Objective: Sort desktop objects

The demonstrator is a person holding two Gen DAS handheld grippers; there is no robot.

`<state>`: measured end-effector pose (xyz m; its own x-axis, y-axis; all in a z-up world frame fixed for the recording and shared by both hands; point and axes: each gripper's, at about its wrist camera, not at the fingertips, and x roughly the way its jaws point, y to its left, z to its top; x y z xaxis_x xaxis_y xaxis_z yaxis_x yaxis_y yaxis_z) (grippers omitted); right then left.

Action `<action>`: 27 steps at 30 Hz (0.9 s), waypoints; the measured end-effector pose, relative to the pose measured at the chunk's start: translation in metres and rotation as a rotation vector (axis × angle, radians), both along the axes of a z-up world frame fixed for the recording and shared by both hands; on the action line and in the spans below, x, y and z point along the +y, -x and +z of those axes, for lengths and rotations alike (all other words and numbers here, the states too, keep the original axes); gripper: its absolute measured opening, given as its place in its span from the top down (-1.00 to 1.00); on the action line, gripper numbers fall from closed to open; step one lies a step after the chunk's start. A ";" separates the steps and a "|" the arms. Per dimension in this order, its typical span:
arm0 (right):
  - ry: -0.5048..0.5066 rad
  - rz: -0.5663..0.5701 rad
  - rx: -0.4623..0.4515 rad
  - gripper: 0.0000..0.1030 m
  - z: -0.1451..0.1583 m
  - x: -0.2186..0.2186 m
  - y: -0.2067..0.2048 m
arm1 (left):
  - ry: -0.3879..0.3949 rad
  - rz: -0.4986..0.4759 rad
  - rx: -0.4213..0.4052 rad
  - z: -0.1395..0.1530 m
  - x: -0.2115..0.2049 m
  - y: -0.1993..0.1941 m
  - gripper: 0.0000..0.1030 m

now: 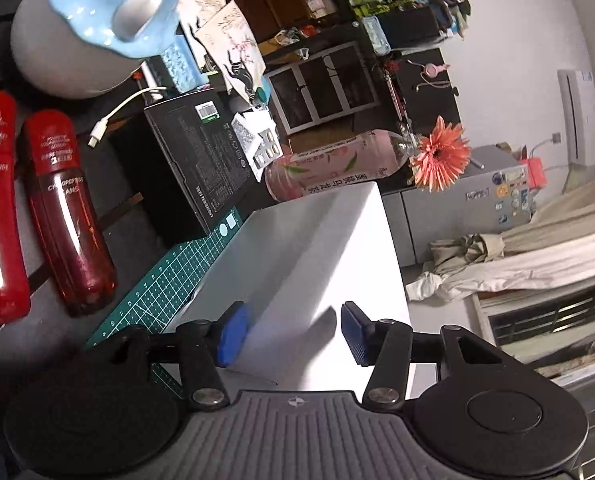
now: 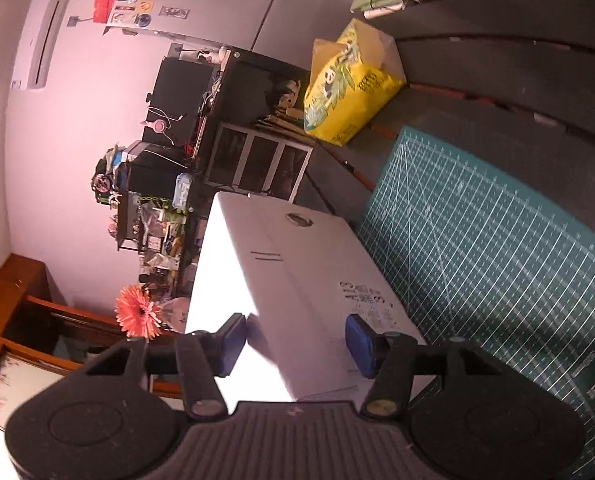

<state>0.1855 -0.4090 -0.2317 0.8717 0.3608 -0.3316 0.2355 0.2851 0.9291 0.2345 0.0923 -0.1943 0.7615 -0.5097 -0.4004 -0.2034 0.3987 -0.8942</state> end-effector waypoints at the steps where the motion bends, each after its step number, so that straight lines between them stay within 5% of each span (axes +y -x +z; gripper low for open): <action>1: -0.003 -0.001 0.001 -0.07 0.000 0.000 0.000 | 0.005 0.000 0.000 0.000 0.000 0.000 0.03; 11: -0.024 -0.009 -0.022 -0.07 0.007 -0.001 0.005 | 0.067 0.019 -0.035 0.009 0.008 0.004 0.08; 27: -0.007 0.005 0.012 -0.20 -0.002 0.000 -0.001 | -0.045 0.004 0.013 -0.001 0.002 0.000 -0.12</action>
<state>0.1862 -0.4094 -0.2337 0.8660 0.3674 -0.3392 0.2450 0.2796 0.9283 0.2347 0.0944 -0.1950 0.7584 -0.4875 -0.4326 -0.2163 0.4377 -0.8727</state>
